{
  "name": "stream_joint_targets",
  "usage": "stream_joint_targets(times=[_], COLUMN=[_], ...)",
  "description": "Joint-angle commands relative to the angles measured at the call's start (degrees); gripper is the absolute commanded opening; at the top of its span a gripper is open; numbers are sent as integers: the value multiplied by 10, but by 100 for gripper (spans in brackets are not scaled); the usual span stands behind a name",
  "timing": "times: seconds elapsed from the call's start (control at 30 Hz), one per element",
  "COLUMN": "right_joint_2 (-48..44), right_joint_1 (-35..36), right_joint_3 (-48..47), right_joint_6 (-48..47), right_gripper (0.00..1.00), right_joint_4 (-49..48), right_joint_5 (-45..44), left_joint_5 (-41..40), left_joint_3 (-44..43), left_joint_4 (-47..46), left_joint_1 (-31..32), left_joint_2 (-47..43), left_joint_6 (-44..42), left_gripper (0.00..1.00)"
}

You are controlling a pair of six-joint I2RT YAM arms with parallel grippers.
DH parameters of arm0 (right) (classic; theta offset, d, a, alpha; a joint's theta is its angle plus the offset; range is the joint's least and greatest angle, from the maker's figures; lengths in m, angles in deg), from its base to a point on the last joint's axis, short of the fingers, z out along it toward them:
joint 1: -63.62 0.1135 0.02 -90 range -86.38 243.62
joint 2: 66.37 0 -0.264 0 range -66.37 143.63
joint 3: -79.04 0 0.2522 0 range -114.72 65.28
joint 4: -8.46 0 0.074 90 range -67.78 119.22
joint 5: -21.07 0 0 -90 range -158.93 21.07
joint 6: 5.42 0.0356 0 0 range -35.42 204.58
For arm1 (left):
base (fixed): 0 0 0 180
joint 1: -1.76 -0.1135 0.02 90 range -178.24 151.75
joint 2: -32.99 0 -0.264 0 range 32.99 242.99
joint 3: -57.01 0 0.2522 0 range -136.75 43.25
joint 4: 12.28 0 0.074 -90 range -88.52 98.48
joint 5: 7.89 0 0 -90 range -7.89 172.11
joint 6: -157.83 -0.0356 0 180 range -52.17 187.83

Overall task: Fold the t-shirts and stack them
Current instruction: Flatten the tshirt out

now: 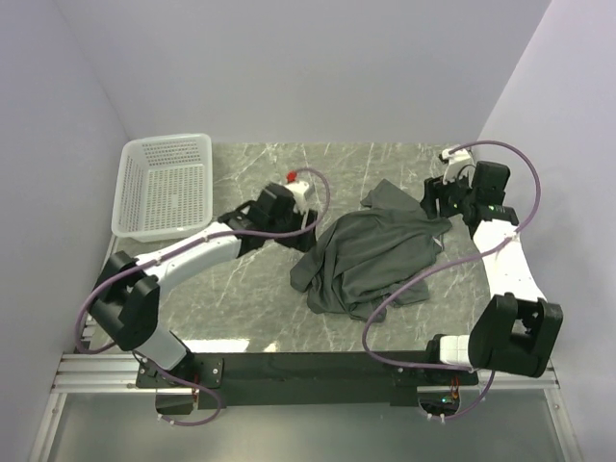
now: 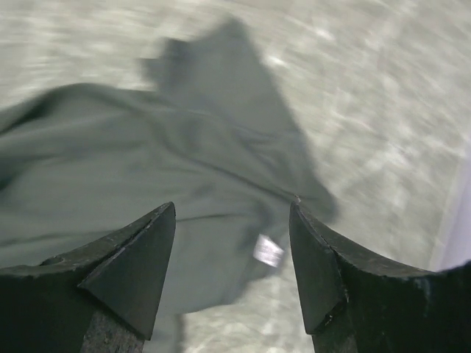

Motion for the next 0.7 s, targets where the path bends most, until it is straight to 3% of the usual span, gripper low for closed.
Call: stream_joint_targets(times=[0.0,0.27,0.67], right_joint_2=[-30,-29,-18], right_joint_1=[-2,-2,-2], right_joint_3=[15,31,38], right_joint_6=[-23,-20,-20], right_gripper=[70,69,69], right_joint_4=[39,43,41], right_joint_5=[147,185,189], left_joint_5=[-16,-105,-196], left_joint_3=[24,40,24], left_joint_4=[23,34,77], left_joint_1=[35,76,151], left_joint_2=[18,68,96], left_joint_6=[37,95,131], left_gripper=[70,55,47])
